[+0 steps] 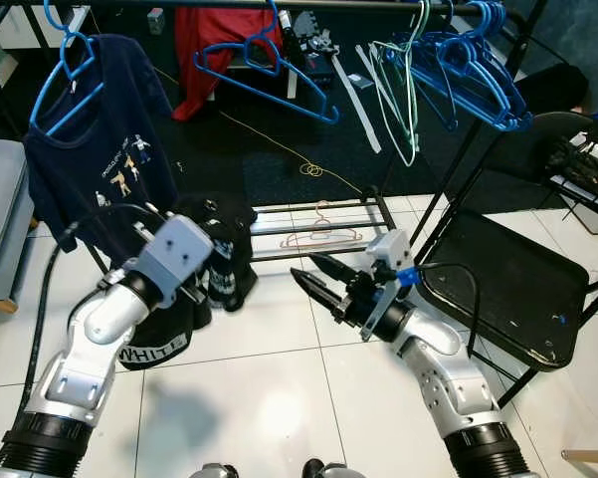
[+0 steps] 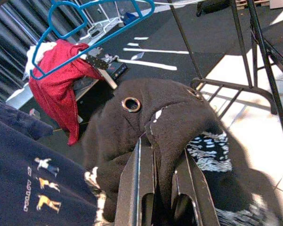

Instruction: Hang hanger

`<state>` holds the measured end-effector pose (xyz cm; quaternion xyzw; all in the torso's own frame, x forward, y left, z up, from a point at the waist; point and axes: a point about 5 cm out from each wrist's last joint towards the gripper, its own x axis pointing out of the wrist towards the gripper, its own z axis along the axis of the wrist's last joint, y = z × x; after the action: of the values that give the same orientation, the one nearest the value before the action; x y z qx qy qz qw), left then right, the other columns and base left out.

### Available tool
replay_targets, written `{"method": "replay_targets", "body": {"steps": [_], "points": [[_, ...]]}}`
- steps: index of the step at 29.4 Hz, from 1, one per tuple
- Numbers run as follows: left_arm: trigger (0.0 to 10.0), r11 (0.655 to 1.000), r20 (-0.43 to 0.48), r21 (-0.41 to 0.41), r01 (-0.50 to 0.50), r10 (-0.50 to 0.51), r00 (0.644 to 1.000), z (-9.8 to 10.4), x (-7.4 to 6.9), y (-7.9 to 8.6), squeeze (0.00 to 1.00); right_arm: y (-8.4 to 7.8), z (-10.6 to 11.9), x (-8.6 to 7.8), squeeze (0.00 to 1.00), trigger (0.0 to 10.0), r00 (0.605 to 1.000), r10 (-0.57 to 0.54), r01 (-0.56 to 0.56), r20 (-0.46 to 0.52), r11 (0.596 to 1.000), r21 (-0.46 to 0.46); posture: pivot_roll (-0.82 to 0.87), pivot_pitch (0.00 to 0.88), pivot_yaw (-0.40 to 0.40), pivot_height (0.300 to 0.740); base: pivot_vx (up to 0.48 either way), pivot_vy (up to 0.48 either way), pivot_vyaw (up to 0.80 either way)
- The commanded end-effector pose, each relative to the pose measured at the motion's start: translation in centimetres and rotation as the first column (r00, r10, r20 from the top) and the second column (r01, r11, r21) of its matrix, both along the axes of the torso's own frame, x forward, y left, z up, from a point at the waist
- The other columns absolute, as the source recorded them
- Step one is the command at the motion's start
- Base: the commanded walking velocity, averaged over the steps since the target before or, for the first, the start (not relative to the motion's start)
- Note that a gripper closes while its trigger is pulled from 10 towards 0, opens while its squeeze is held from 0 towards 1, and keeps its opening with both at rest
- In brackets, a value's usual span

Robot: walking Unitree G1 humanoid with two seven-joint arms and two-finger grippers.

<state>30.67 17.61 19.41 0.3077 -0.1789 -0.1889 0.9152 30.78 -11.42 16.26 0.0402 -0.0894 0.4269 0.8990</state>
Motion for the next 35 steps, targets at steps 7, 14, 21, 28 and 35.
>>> {"method": "replay_targets", "body": {"steps": [7,14,21,28,35], "points": [[10.0,0.998,0.055,0.033,0.049,-0.051,0.997,0.8,-0.5,-0.3,0.00,-0.6,0.6,0.3,0.00,10.0,0.998,-0.047,0.045,0.041,0.998,0.043,-0.05,0.220,-0.050,0.740,0.000,0.000,0.00],[10.0,0.995,0.089,0.023,0.096,-0.098,0.991,1.6,-0.6,-0.6,0.00,-1.5,1.3,0.1,1.00,10.0,0.999,0.025,-0.022,-0.020,0.986,0.168,-0.06,0.220,-0.046,0.740,0.000,0.000,0.00],[10.0,0.988,0.112,0.034,0.149,-0.152,0.982,1.9,-0.6,-1.1,0.00,-1.8,1.4,-1.4,1.00,10.0,0.956,0.276,-0.251,-0.101,0.946,0.205,-0.05,0.225,-0.036,0.740,0.000,0.000,0.00],[10.0,0.976,0.122,0.058,0.212,-0.218,0.968,2.4,-0.6,-1.4,0.00,-3.5,-0.3,-1.6,1.00,10.0,0.969,0.243,-0.246,-0.038,0.950,-0.194,-0.05,0.220,-0.029,0.740,0.000,0.000,0.00],[10.0,0.945,0.137,0.060,0.322,-0.328,0.935,3.0,-1.5,-1.9,0.00,-5.9,2.9,0.2,0.87,10.0,0.991,-0.018,0.028,0.134,0.997,-0.071,-0.05,0.215,-0.024,0.740,0.000,0.000,0.00]]}}
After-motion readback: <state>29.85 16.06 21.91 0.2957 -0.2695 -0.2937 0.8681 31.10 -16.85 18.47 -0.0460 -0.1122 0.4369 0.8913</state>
